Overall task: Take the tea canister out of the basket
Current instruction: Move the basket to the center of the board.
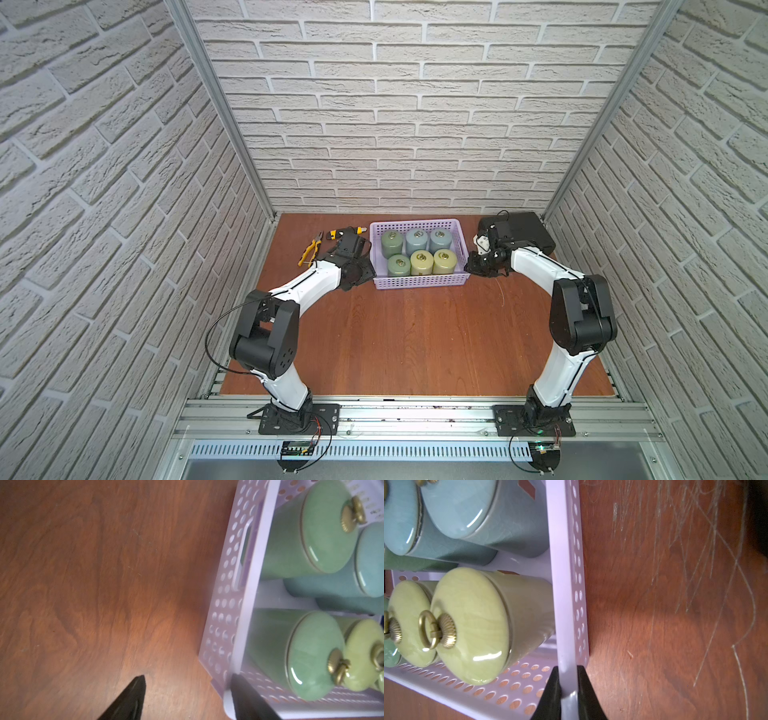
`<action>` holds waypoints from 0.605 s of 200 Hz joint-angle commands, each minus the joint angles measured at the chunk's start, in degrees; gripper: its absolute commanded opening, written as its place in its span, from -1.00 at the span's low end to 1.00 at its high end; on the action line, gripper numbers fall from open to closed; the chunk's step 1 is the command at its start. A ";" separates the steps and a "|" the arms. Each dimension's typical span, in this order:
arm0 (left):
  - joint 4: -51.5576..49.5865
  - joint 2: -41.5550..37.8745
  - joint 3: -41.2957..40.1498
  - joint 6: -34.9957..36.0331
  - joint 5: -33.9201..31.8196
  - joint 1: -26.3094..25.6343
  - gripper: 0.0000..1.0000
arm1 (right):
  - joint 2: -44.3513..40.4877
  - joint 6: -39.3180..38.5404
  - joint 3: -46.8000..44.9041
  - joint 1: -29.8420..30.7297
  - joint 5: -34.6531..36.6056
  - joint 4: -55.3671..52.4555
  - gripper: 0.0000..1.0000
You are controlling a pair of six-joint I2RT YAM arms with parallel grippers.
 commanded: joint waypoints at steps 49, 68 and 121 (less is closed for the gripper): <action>2.87 5.52 5.84 4.95 5.28 0.92 0.17 | -5.93 2.43 -2.23 1.61 -0.45 0.20 -0.71; 2.90 6.64 6.60 5.25 6.15 0.88 0.07 | -6.10 2.59 -2.26 1.95 -0.41 -0.14 -0.71; 1.89 8.59 7.46 5.58 6.58 0.78 -0.24 | -6.28 2.96 -2.53 2.65 -0.44 -1.10 -0.73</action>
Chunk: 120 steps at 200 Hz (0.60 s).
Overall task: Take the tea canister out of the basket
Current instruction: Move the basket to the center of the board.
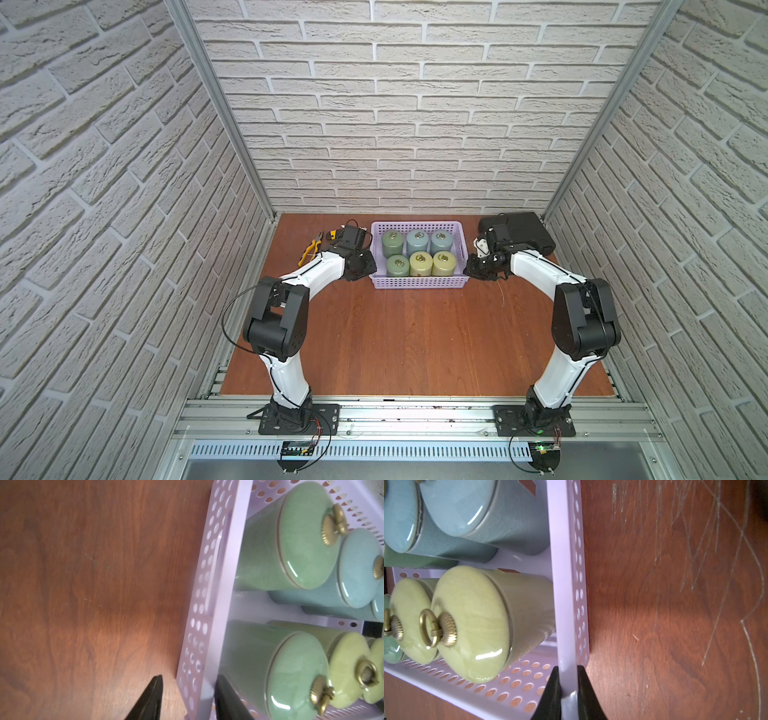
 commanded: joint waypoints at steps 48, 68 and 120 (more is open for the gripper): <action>-0.35 1.47 1.74 1.07 1.60 -0.14 -0.68 | -5.45 -0.05 -1.05 2.04 -1.38 -2.12 -0.75; -0.84 1.03 1.57 1.10 1.56 -0.10 -0.85 | -6.18 -0.05 -1.51 2.26 -1.23 -2.73 -0.75; -0.27 -1.17 -1.17 0.31 1.89 -0.13 -1.00 | -8.53 -0.29 -3.02 2.45 -0.70 -4.42 -0.76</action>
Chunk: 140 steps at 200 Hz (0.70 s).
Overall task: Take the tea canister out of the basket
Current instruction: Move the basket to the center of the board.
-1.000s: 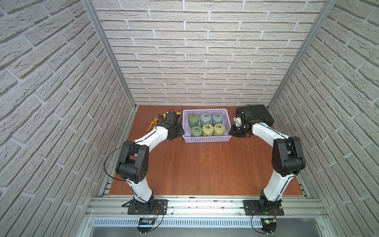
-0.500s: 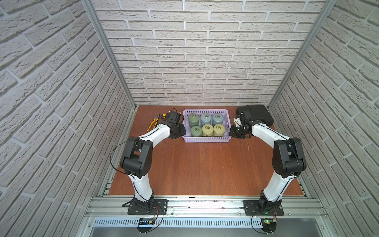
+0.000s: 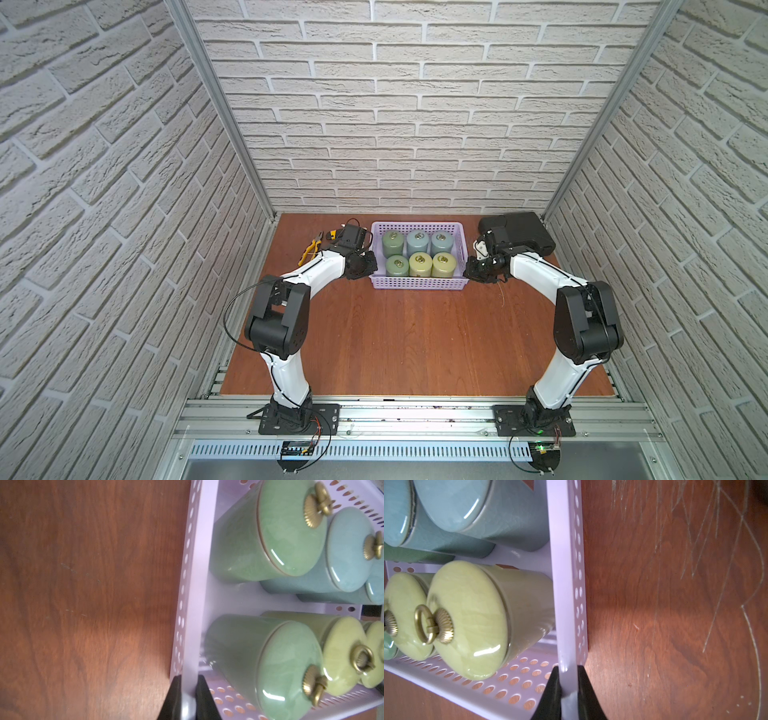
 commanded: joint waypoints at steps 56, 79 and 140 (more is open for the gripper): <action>-0.01 -6.30 -6.80 -4.95 -1.49 -0.79 -1.00 | -10.26 -0.18 -4.93 1.72 -2.05 -3.99 -0.76; 0.30 -8.73 -9.58 -5.82 -2.06 -1.25 -1.00 | -12.15 0.22 -7.13 2.05 -1.90 -3.90 -0.77; 0.18 -14.87 -16.25 -7.10 -3.48 -2.19 -1.00 | -16.73 1.32 -12.28 3.20 -1.21 -3.83 -0.76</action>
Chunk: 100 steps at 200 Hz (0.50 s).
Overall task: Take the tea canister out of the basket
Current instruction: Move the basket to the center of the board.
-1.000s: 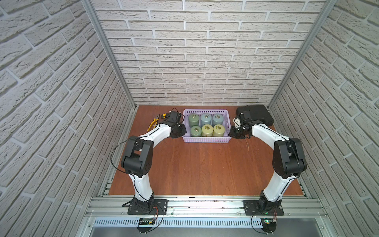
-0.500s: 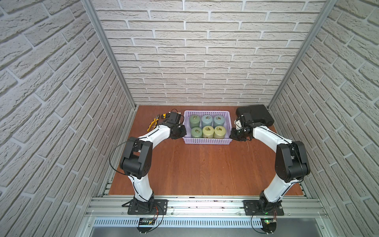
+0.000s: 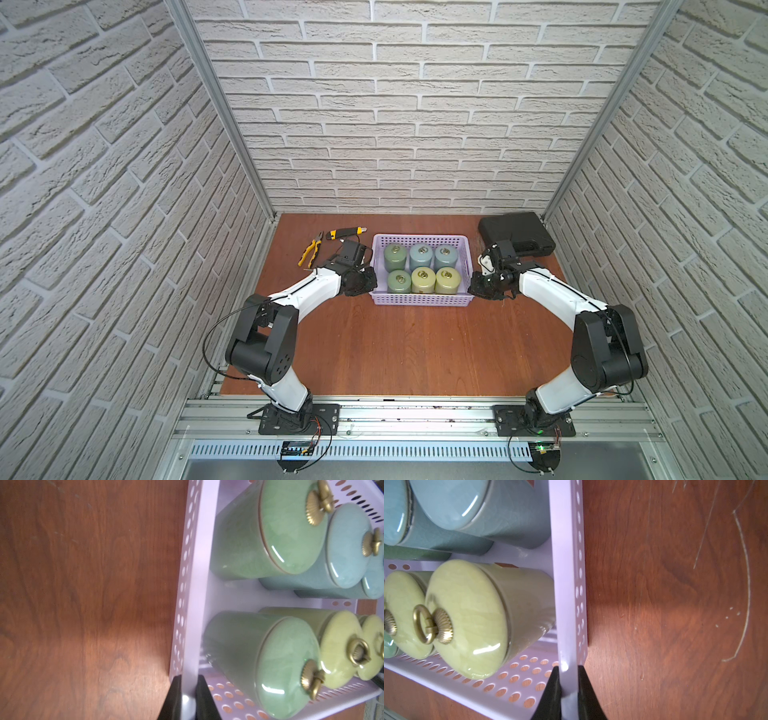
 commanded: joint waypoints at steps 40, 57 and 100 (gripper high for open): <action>-1.29 -6.07 -5.46 -5.55 -4.74 0.24 -1.00 | -7.06 0.33 -3.49 2.21 -1.13 -0.92 -0.77; -1.45 -6.85 -6.06 -5.65 -4.89 0.29 -1.00 | -7.64 0.75 -4.36 2.56 -0.85 -0.79 -0.77; -1.81 -7.51 -6.42 -5.48 -5.03 0.39 -1.00 | -8.37 1.50 -5.62 3.27 0.06 -0.50 -0.76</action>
